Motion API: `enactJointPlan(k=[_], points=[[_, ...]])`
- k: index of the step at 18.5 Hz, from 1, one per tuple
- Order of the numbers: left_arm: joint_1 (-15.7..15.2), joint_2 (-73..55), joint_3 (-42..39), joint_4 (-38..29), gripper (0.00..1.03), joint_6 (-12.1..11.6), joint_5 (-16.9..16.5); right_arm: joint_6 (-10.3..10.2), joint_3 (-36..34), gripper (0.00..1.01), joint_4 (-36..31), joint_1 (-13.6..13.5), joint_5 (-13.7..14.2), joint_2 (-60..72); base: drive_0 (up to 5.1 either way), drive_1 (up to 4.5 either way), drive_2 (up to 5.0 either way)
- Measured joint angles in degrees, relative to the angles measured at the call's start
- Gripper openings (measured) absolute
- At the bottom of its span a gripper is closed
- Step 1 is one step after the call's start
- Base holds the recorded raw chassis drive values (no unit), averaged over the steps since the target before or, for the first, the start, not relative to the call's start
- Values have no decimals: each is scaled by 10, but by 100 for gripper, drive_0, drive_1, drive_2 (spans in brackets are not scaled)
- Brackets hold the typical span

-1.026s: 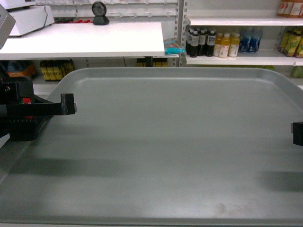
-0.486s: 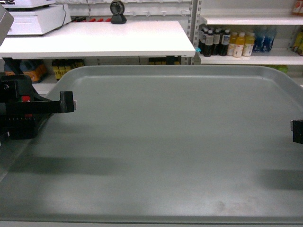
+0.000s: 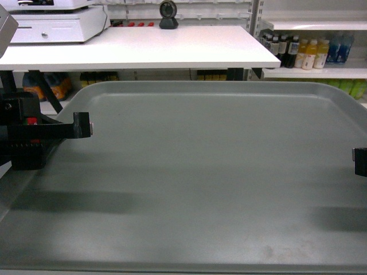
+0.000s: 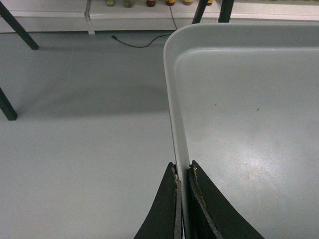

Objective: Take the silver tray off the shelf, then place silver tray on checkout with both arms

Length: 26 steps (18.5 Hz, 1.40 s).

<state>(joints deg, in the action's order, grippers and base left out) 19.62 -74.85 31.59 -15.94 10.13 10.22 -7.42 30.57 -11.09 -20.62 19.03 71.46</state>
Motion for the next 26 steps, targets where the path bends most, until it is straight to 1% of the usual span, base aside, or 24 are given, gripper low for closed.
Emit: enactJointPlan(k=[5, 20, 24, 26], points=[[-3, 0, 0, 0, 3, 0, 0, 0, 0, 3, 0, -4, 0, 0, -296, 234, 55], [0, 0, 0, 0, 3, 0, 0, 0, 0, 3, 0, 0, 1, 0, -296, 234, 55], [0, 0, 0, -1, 3, 0, 0, 0, 0, 3, 0, 0, 0, -1, -488, 348, 112], [0, 0, 0, -1, 3, 0, 0, 0, 0, 3, -1, 0, 0, -1, 0, 0, 0]])
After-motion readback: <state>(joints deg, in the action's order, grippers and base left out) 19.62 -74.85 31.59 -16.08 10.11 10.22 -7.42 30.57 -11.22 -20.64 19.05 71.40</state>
